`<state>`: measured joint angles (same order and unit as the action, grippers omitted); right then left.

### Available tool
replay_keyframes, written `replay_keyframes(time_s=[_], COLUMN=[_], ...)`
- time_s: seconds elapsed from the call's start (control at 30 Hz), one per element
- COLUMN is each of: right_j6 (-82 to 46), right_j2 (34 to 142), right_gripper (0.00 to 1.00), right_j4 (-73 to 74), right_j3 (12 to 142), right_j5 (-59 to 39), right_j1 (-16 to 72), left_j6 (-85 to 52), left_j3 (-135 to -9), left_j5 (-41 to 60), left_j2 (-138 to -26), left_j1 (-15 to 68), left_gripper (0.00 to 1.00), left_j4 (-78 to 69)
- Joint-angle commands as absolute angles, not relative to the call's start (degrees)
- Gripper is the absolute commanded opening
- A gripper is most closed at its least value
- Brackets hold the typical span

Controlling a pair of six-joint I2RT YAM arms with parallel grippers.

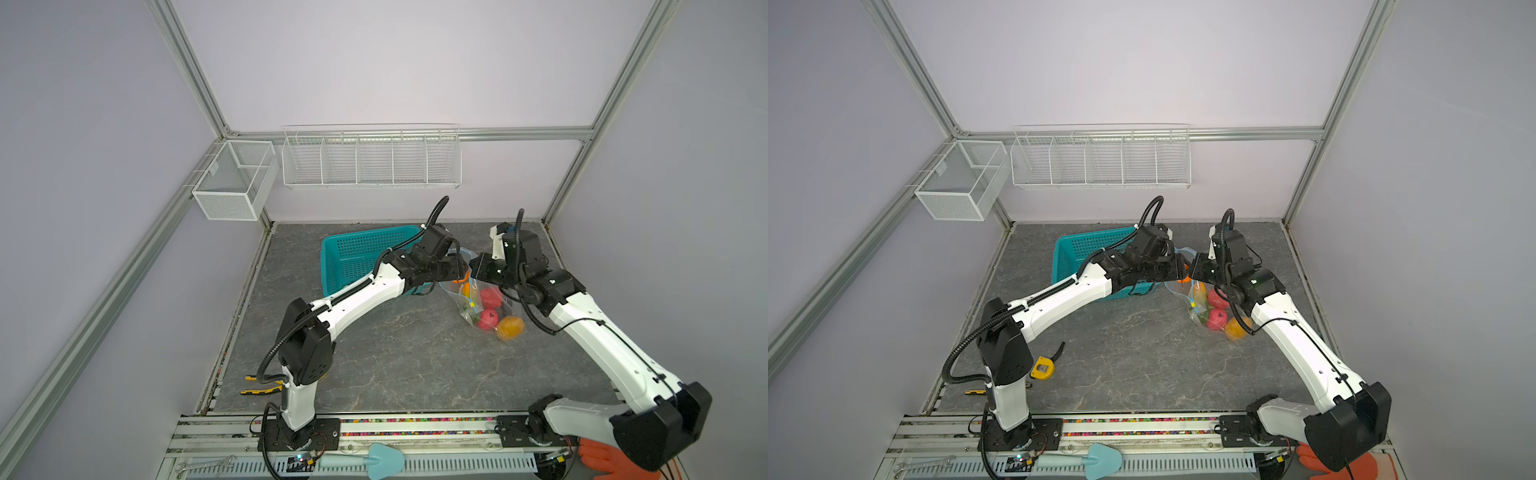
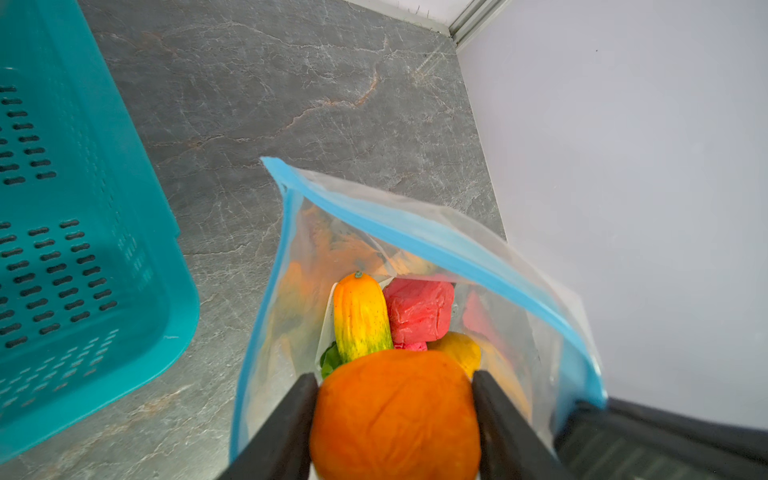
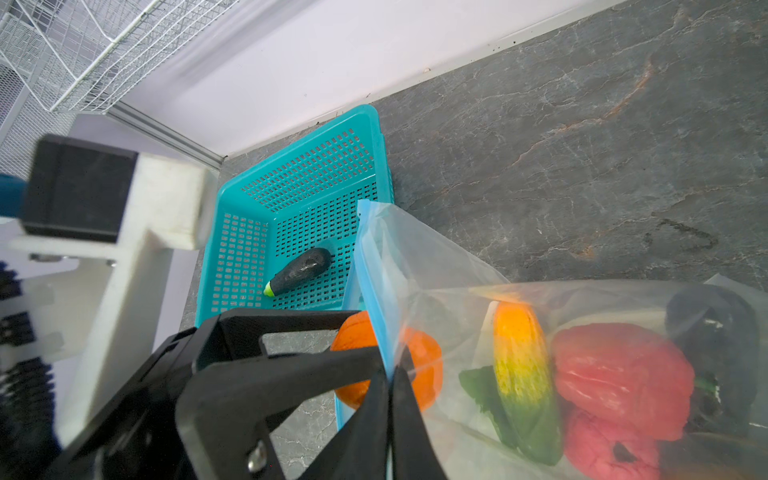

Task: Place the food in the zip-top bag and seal the zipper
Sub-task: 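Lower the orange into the bag and open the left gripper, then move the left gripper back over the basket toward the dark zucchini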

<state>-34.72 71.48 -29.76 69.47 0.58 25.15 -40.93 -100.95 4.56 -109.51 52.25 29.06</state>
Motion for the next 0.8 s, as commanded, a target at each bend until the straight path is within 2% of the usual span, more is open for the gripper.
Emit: replay_keyframes(time_s=[0.0,0.63,0.77], right_j6=[-34.8,-34.6,-34.6], right_j2=[71.9,71.5,71.4], right_gripper=[0.07,0.07,0.07], right_j4=[-29.6,-29.8,-30.0], right_j3=[71.1,70.8,70.7], right_j5=[1.1,1.5,1.5], right_j1=[25.6,25.6,25.6], left_j6=[-39.9,-39.0,-38.1], left_j3=[-103.1,-102.6,-107.2], left_j5=[3.9,0.5,-2.6], left_j2=[-110.0,-107.5,-106.9], left_j1=[52.6,52.6,52.1], left_gripper=[0.62,0.73,0.74], left_j4=[30.3,32.5,39.2])
